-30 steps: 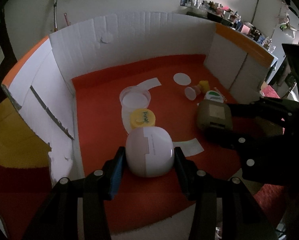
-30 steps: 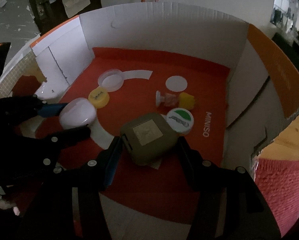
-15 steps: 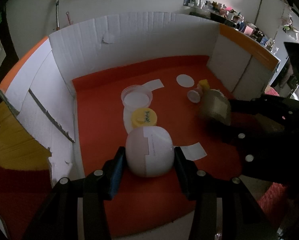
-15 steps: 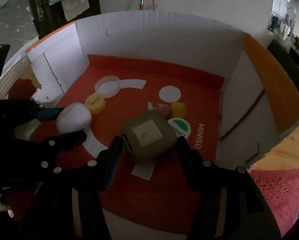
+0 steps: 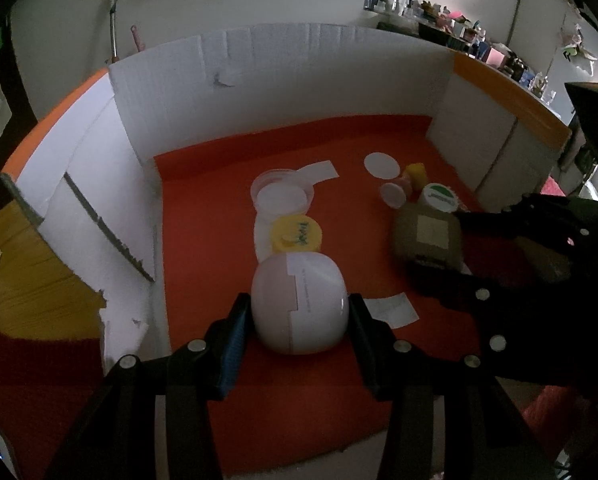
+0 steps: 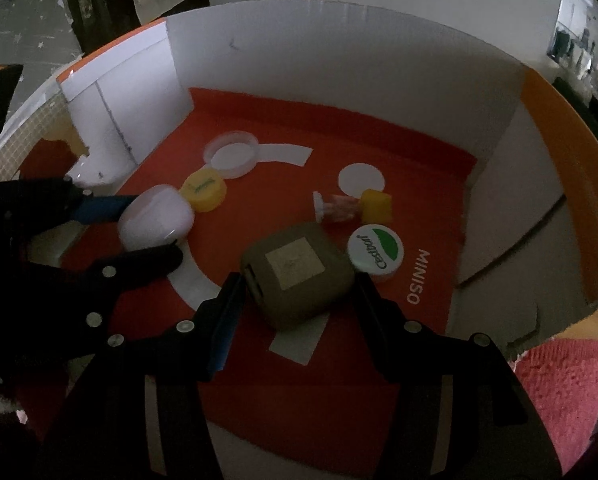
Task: Organize objects
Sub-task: 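Lower and release the white case with the left tool while the right tool releases the brown case, then withdraw both tools out of the box toward the item pile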
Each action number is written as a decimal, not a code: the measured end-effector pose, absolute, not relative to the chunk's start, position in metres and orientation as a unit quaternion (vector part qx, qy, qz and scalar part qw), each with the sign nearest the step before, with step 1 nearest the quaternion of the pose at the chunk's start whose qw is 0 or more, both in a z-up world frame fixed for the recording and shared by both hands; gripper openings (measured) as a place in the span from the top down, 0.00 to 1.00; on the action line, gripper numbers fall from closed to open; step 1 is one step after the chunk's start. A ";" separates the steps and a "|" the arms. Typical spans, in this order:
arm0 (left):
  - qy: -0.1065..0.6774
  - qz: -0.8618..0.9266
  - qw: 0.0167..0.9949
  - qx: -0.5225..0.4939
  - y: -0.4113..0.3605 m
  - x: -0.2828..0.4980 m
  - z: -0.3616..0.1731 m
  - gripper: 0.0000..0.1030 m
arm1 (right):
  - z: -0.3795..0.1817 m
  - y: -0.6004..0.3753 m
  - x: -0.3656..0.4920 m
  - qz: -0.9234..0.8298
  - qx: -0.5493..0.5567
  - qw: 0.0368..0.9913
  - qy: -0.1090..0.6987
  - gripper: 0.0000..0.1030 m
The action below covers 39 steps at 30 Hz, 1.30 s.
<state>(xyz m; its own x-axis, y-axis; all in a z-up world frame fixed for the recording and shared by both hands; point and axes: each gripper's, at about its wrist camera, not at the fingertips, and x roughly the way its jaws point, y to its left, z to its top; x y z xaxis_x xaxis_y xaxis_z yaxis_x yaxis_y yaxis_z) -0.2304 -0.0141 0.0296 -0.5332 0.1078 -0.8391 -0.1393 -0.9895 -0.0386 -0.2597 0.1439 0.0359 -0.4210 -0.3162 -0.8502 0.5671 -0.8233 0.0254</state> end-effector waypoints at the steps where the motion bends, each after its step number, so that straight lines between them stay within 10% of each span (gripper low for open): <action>1: 0.019 0.875 0.070 -0.478 -0.014 -0.229 0.030 0.52 | 0.037 0.144 -0.257 -0.830 0.470 0.268 0.135 0.48; 39: 0.026 0.883 0.071 -0.464 -0.017 -0.223 0.044 0.44 | 0.050 0.152 -0.241 -0.835 0.463 0.272 0.121 0.42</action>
